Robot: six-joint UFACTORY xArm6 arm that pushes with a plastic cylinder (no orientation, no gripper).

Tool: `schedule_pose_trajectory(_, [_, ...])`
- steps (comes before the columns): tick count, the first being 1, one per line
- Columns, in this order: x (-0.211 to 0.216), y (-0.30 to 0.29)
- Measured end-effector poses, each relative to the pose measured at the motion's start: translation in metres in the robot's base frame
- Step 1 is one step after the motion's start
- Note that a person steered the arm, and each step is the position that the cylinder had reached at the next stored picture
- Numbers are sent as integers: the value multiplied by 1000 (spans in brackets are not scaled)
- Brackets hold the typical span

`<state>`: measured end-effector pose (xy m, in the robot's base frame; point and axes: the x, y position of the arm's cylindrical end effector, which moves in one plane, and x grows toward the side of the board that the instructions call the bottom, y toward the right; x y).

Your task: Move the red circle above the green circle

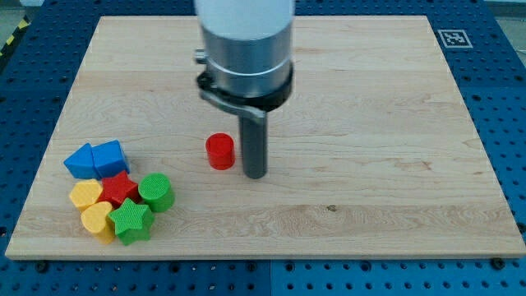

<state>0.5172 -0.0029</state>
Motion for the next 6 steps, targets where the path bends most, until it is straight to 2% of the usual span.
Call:
schedule_pose_trajectory(1, [-22, 21])
schedule_pose_trajectory(2, [-43, 14])
schedule_pose_trajectory(4, [-19, -72])
schedule_pose_trajectory(6, [-16, -58])
